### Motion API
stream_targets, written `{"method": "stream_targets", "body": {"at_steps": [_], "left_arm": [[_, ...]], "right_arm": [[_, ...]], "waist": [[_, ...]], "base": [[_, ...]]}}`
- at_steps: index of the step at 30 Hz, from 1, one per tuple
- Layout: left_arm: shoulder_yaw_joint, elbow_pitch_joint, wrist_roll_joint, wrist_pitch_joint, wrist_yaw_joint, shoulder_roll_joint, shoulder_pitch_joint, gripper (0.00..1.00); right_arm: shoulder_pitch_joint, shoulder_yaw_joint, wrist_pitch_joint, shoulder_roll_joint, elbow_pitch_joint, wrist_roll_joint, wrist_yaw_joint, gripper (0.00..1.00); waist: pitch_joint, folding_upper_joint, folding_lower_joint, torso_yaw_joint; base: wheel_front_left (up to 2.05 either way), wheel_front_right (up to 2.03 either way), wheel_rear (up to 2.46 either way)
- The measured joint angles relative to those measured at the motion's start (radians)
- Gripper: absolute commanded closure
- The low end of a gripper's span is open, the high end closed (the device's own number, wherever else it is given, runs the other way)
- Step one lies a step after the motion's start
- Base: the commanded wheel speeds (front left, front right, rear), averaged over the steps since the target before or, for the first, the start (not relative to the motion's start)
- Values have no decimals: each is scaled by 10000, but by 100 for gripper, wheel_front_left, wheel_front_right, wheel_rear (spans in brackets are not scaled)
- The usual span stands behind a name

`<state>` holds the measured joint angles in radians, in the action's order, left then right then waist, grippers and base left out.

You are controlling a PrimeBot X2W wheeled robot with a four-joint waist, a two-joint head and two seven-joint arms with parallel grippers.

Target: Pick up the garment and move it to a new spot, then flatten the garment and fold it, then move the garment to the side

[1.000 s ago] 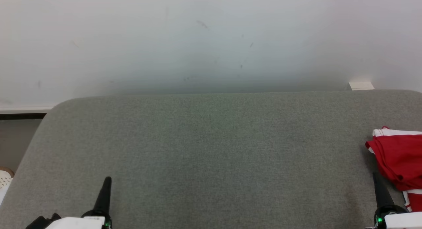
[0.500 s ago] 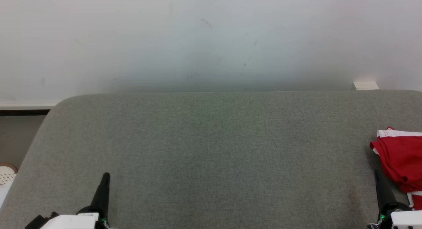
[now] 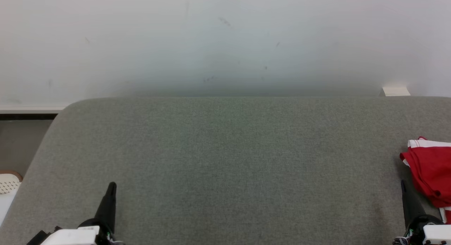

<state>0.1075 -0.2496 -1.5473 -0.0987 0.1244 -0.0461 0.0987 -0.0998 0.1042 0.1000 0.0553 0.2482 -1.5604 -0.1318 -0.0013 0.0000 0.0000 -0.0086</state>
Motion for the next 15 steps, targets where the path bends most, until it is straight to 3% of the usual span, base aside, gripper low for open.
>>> {"method": "stream_targets", "body": {"at_steps": [15], "left_arm": [[63, 23, -583, -155, 31, -8, 66, 100]], "right_arm": [[-21, 96, 146, -58, -4, -514, 0, 100]], "waist": [[44, 0, 0, 87]], "base": [[0, 0, 0]]}}
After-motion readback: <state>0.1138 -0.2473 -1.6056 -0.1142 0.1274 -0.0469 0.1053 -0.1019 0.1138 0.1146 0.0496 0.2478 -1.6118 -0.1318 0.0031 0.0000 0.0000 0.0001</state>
